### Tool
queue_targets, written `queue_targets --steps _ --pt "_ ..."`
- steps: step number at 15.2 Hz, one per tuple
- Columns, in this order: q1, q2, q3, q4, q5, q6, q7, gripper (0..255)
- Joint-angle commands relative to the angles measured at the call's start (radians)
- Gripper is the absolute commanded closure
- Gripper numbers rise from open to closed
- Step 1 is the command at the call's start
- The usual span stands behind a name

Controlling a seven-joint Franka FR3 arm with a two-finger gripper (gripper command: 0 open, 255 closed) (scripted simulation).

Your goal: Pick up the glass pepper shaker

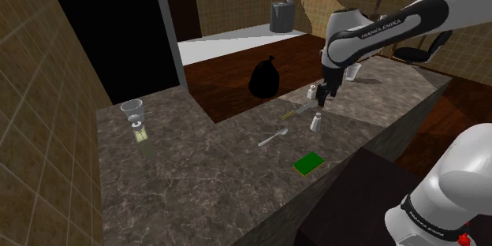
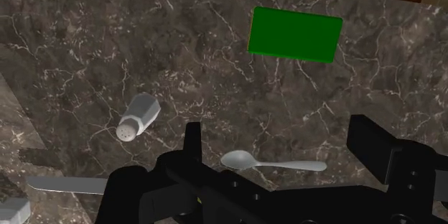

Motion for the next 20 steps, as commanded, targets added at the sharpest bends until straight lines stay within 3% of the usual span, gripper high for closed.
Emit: queue_targets --steps 1,11,20 --pt "-0.009 0.061 -0.018 0.007 -0.003 0.059 -0.018 0" --pt "-0.063 0.434 -0.082 0.158 0.071 0.295 -0.146 0" --pt "-0.155 0.739 -0.063 0.362 0.168 0.405 -0.249 0"
